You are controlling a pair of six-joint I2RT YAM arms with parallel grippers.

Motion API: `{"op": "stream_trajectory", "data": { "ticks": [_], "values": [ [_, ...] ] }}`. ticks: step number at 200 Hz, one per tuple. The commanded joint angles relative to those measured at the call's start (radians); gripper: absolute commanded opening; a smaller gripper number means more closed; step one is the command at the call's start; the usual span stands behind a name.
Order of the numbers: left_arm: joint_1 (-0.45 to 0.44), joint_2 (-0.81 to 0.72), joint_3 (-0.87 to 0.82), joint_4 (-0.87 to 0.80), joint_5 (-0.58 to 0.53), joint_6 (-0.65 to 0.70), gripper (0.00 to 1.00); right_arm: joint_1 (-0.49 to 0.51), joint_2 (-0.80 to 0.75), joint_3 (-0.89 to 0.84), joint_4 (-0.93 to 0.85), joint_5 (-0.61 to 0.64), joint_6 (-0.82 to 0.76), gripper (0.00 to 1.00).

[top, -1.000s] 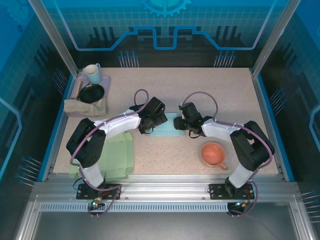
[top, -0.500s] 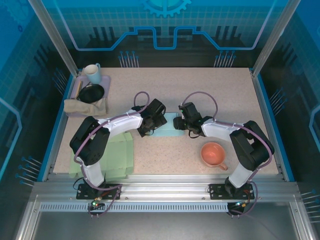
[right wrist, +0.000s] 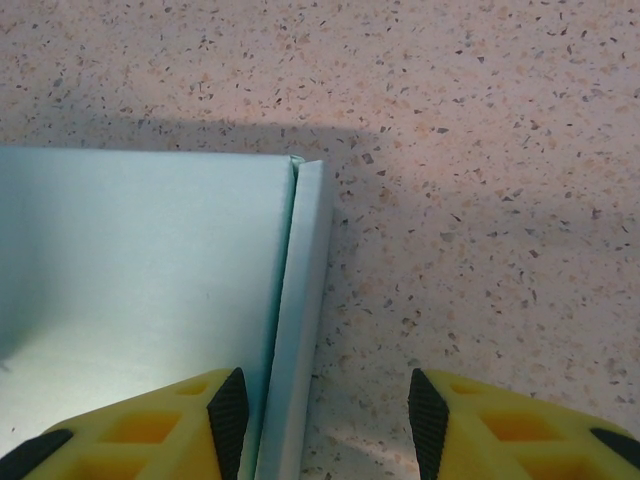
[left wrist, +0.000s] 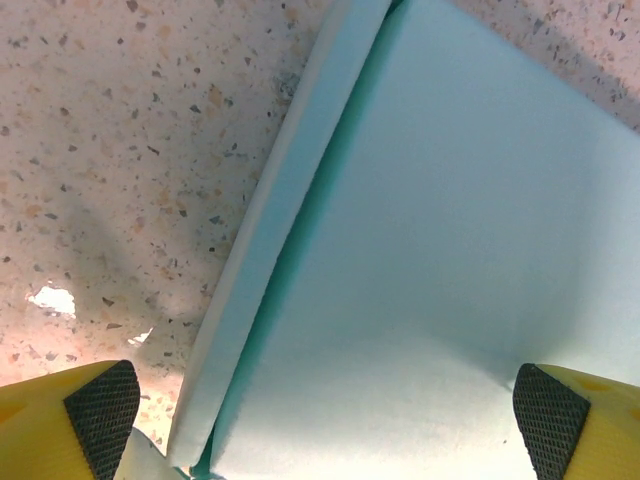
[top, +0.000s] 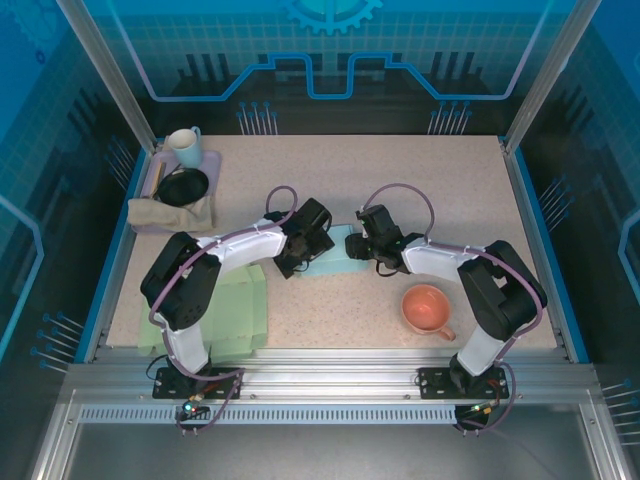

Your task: Fold the paper box

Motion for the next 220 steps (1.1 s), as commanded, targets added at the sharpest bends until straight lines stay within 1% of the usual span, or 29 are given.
{"op": "stream_trajectory", "data": {
  "ticks": [1, 48, 84, 132, 193, 220],
  "values": [
    [-0.004, 0.019, 0.043, -0.076, 0.022, -0.047, 0.99, 0.021, 0.034, -0.034, -0.043, -0.012, 0.008, 0.49],
    [-0.005, 0.021, 0.063, -0.132, 0.043, -0.084, 0.99, 0.023, 0.037, -0.045, -0.026, -0.013, 0.014, 0.49],
    [-0.009, -0.016, 0.083, -0.188, 0.013, -0.089, 0.99, 0.027, 0.032, -0.056, -0.015, -0.013, 0.017, 0.49],
    [-0.020, -0.087, 0.056, -0.178, -0.015, -0.099, 0.99, 0.034, 0.032, -0.059, -0.010, -0.015, 0.020, 0.48],
    [-0.042, -0.086, 0.017, -0.149, 0.011, -0.176, 0.99, 0.042, 0.028, -0.069, -0.005, -0.011, 0.034, 0.47],
    [-0.042, -0.075, 0.024, -0.160, -0.013, -0.170, 0.99, 0.047, 0.023, -0.066, -0.007, -0.010, 0.033, 0.47]
  ]
}}
